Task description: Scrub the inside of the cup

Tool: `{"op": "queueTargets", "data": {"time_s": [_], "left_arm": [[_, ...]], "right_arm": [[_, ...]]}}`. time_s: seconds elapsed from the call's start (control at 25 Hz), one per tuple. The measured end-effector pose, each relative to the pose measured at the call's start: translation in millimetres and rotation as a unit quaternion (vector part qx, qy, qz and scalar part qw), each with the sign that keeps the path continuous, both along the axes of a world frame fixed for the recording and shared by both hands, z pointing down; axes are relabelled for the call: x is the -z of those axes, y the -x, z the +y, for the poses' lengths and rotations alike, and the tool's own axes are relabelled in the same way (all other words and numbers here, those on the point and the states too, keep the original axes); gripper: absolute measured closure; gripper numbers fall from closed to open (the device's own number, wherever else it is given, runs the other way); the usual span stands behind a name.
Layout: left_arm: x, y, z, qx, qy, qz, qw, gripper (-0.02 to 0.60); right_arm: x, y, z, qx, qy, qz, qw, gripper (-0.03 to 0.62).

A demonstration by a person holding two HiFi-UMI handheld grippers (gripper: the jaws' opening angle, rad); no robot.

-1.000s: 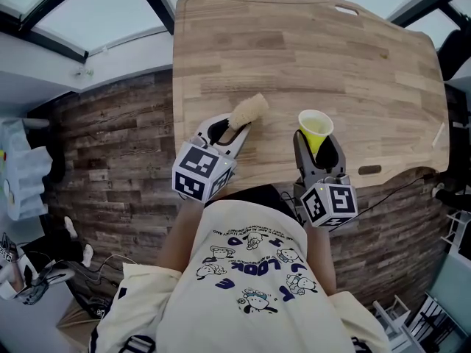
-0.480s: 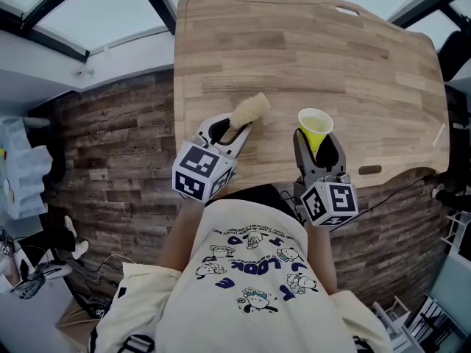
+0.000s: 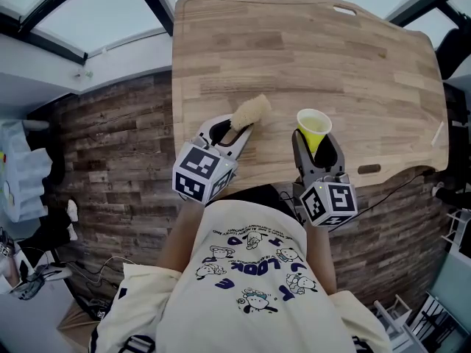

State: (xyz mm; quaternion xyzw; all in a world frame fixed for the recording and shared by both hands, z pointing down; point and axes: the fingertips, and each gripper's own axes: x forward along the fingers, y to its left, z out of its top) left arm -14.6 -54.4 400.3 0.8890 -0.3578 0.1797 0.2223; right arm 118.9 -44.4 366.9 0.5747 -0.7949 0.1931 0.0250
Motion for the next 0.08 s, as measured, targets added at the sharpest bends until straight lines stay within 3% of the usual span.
{"op": "queueTargets", "data": {"time_s": [0.08], "left_arm": [[-0.5,-0.9,0.5,-0.001,0.0,-0.002,1.0,0.451]], "right_arm": [[-0.3,-0.4,0.3,0.0,0.001,0.0,1.0,0.344]]}}
